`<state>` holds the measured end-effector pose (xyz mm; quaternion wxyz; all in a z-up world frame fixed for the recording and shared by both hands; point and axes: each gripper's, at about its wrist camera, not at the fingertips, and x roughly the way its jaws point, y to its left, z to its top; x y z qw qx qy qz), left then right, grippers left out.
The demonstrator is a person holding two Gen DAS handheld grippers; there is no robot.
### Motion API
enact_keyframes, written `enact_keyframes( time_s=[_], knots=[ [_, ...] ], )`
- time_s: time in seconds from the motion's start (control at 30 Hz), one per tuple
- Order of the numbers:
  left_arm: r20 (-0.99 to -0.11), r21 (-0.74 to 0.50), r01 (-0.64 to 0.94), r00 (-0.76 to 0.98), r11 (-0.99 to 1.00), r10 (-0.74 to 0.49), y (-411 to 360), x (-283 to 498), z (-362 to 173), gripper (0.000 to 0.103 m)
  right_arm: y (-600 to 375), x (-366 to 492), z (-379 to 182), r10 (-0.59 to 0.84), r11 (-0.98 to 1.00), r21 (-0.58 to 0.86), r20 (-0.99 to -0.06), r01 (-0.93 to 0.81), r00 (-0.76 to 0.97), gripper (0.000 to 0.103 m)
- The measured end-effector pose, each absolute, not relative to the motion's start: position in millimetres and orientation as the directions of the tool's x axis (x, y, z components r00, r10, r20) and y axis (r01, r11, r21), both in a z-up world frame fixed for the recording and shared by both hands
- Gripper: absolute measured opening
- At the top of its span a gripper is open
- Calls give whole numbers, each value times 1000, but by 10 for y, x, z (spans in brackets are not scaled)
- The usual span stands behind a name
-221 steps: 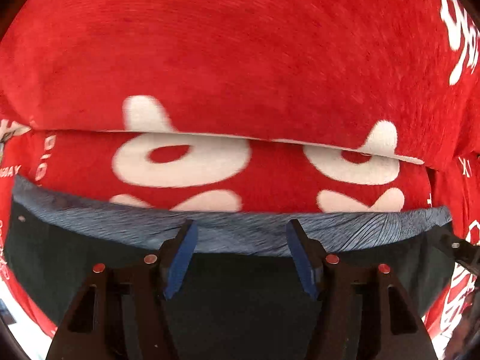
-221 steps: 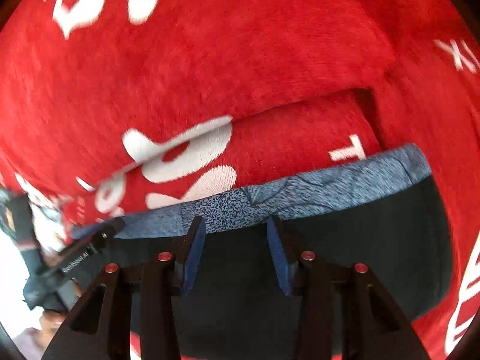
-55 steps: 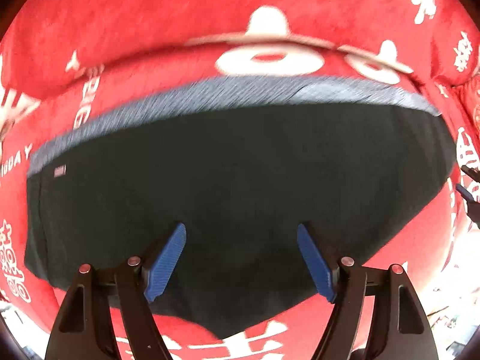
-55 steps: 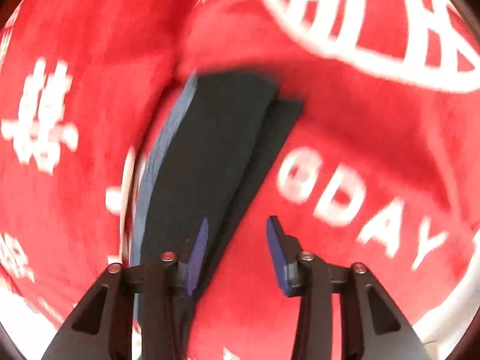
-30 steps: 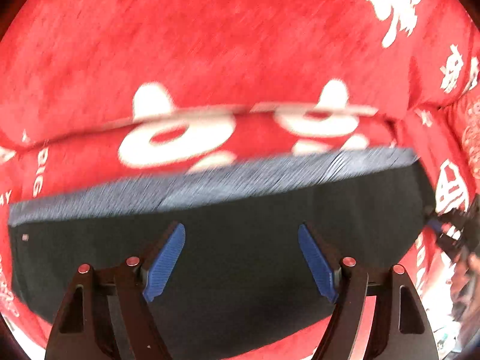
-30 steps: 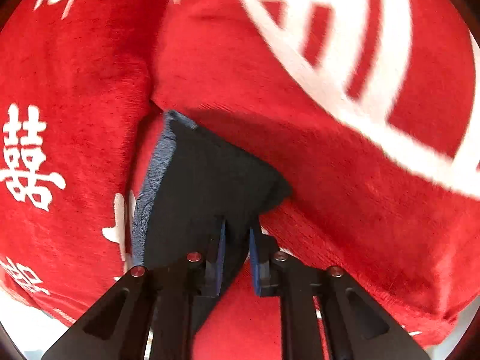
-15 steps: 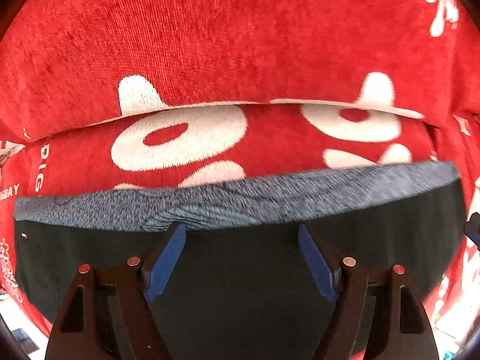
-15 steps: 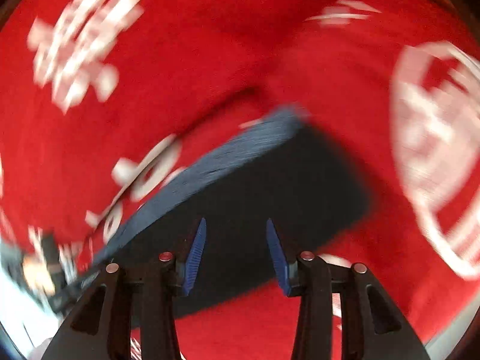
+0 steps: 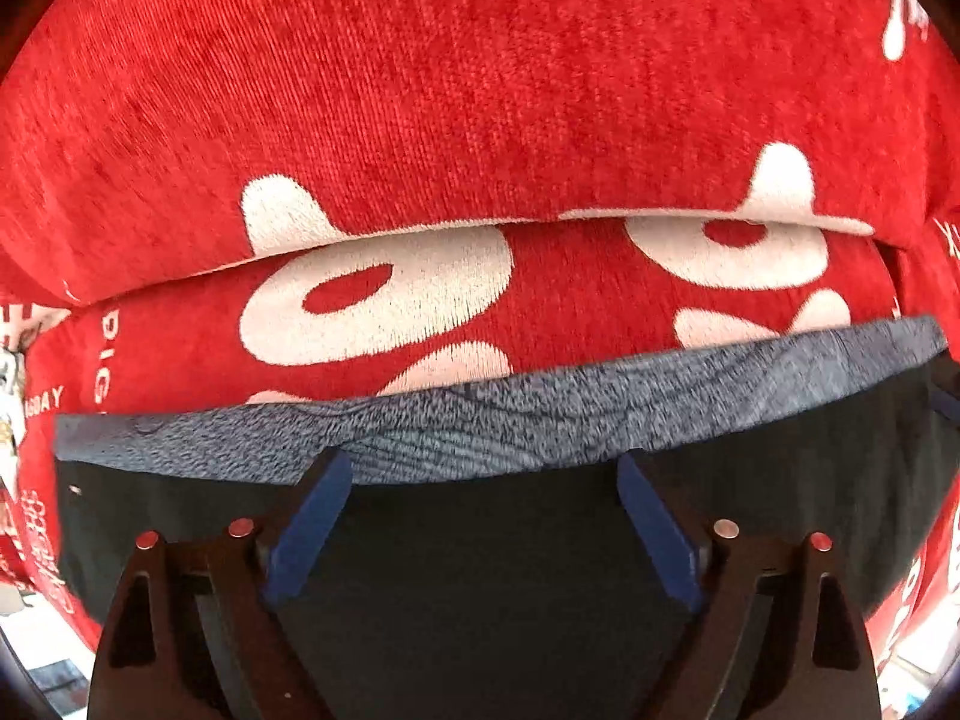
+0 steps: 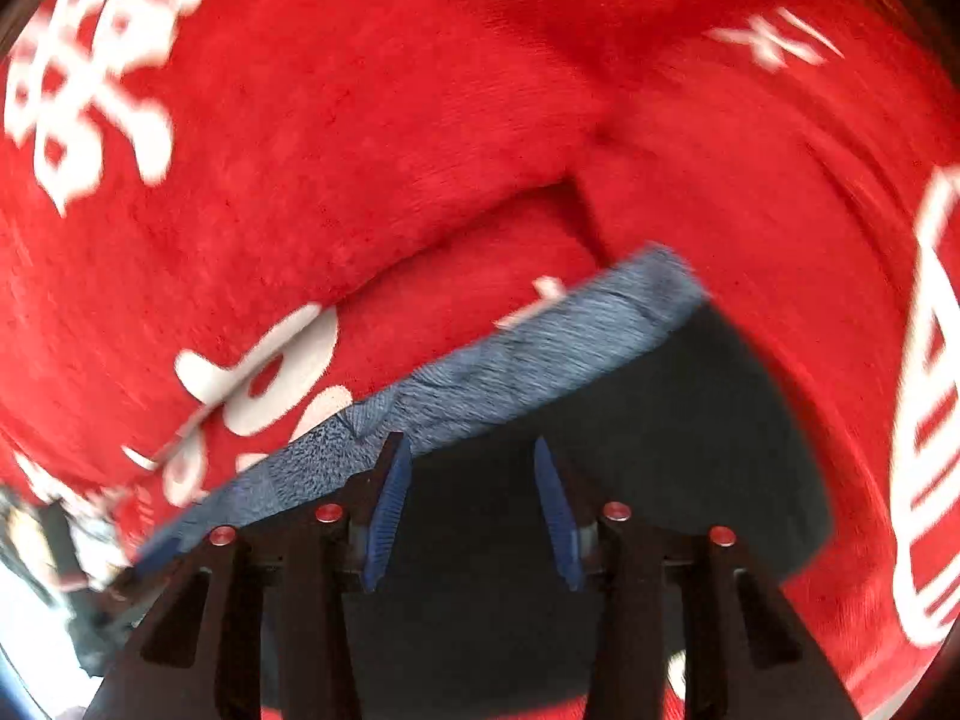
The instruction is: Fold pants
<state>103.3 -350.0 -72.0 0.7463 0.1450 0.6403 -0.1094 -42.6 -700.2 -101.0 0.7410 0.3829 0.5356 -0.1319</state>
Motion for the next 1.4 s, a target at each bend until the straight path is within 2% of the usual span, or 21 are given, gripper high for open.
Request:
enact_keyframes(
  time_s=[0.1,0.23,0.4,0.57,0.67,0.93,1.4],
  knots=[
    [-991,55,373,130,926,6,-3495,929,-636,91,-7019,-750,-930,259,618,480,-872,623,415,65],
    [-994,51,424,109,904,4,-3512,687,-570,91,-6855,-1171,-906,319,568,526,-850,633,420,70],
    [-996,61,452,89,890,23,-3598,450,-587,91,-6661,-1540,-1015,386,475,566,-822,674,418,71],
    [-997,-29,405,57,914,-57,-3621,363,-544,91,-6657,-1690,-1065,397,444,575,-814,687,425,74],
    [-997,-36,406,50,913,-62,-3731,327,-491,91,-6769,-1680,-1043,408,435,588,-804,682,433,75],
    [-997,-44,417,41,908,-68,-3980,178,-539,91,-6892,-1702,-1019,415,426,601,-794,676,445,75],
    [-998,-8,420,55,907,-34,-3982,236,-589,91,-7135,-1904,-1148,417,276,659,-738,699,531,75]
  ],
)
